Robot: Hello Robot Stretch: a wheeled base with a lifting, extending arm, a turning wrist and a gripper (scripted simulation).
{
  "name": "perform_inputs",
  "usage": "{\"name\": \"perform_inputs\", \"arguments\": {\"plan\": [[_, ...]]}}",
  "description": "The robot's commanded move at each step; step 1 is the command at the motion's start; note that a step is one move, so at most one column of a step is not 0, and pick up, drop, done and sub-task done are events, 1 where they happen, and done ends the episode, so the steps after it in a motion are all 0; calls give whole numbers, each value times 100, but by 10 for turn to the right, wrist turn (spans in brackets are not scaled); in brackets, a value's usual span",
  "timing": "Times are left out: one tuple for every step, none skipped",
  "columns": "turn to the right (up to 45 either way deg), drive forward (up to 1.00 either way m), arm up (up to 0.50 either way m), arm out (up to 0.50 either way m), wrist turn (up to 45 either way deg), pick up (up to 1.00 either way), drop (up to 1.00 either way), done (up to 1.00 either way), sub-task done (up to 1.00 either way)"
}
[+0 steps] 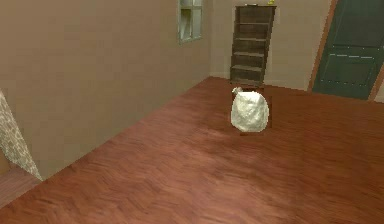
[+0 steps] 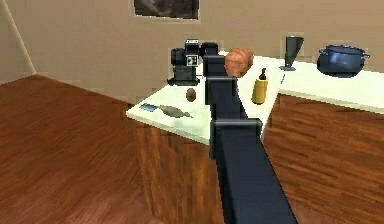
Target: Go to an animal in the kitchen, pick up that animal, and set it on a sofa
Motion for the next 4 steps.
{"name": "perform_inputs", "arguments": {"plan": [[0,0,0,0,90,0,0,0,0],[0,0,-14,0,0,0,0,0,0],[0,0,0,0,0,100,0,0,0],[0,0,10,0,0,0,0,0,0]]}}
